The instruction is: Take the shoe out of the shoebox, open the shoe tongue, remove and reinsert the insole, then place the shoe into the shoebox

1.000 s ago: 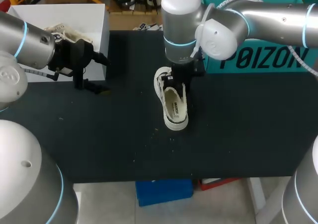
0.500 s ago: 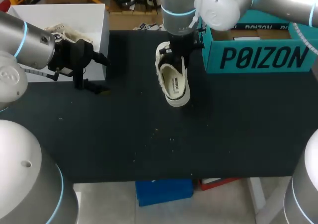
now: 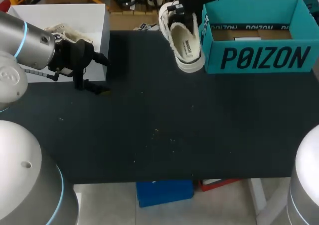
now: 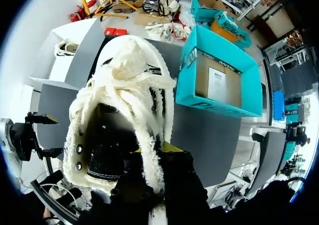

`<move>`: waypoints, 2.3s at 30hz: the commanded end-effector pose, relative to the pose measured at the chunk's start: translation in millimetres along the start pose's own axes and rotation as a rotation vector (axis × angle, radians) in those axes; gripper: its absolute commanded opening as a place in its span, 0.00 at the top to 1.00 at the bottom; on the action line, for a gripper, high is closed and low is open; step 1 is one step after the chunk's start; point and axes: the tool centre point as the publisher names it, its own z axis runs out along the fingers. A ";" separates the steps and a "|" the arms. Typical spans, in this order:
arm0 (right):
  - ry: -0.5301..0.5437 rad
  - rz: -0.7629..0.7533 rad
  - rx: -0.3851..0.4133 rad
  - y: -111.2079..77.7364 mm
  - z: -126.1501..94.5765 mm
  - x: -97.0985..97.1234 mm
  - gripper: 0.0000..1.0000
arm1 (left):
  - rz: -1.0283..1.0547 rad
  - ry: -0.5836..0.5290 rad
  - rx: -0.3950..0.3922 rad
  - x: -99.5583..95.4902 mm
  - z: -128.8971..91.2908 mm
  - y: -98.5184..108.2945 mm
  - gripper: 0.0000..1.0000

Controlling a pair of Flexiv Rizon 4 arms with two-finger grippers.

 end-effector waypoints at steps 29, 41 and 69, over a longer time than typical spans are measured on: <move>0.079 -0.495 -0.135 7.5 -25.0 -68.9 1.00 | 0.001 -0.003 -0.003 1.2 1.0 0.1 0.00; 0.165 -1.120 -0.133 21.5 -7.5 -158.3 1.00 | 0.001 -0.003 -0.003 1.2 1.0 0.1 0.00; 0.096 -1.245 -0.083 66.3 18.5 -164.3 1.00 | 0.001 -0.003 -0.003 1.2 1.0 0.1 0.00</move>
